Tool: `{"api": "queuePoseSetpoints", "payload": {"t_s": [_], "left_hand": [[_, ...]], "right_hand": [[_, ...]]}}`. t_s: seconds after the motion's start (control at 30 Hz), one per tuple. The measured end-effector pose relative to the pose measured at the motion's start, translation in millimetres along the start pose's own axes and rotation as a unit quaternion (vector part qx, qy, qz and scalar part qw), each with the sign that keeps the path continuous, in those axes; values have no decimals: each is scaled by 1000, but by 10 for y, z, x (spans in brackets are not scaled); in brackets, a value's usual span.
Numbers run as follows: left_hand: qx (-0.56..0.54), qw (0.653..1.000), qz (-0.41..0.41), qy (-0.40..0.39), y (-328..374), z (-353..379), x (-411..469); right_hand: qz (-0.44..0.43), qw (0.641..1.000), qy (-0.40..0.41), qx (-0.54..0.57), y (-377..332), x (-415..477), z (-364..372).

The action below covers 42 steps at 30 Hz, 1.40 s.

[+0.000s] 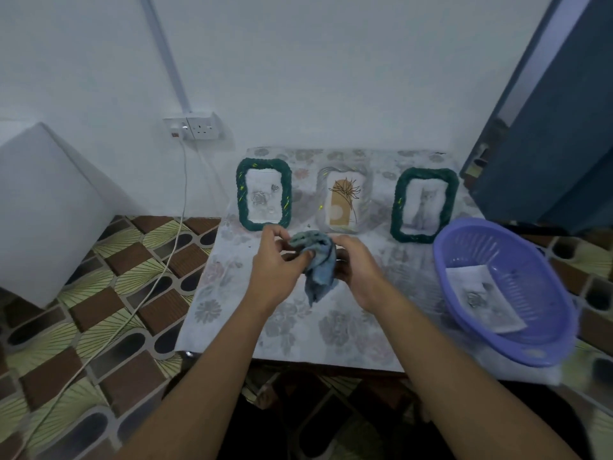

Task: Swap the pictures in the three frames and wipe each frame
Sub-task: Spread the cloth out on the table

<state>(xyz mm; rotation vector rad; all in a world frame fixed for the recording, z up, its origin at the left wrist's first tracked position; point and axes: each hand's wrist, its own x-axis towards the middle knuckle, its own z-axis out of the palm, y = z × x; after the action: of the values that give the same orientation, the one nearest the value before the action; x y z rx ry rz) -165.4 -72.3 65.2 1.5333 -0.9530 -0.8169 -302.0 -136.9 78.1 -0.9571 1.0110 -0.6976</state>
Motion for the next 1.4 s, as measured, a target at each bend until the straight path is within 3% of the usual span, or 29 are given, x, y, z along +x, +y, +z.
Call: {"api": "queuePoseSetpoints", "payload": {"t_s": [0.3,0.47,0.63,0.73,0.9,1.13,1.23,1.4], "left_hand": [[-63,997,-27,34,69,370,28],[-19,998,-6,56,20,418,49],[-77,989,-103,77,-26,397,56],[-61,987,-140,45,-76,362,42],[65,994,-53,-76,-76,389,-83],[126,968,52,-212,153,521,-265],[170,960,109,-196,150,527,-247],[169,973,93,-128,144,508,-231]], "right_hand": [[-64,994,10,-83,45,-19,-434],[-95,991,52,-73,87,-12,-640],[-98,991,86,-34,114,-5,-749],[-95,992,84,-8,117,-17,-788],[-88,993,79,-1,143,-64,-754],[-122,983,125,-50,135,-59,-710],[-140,975,142,-96,108,-68,-735],[-170,971,132,-105,97,-121,-848]]}}
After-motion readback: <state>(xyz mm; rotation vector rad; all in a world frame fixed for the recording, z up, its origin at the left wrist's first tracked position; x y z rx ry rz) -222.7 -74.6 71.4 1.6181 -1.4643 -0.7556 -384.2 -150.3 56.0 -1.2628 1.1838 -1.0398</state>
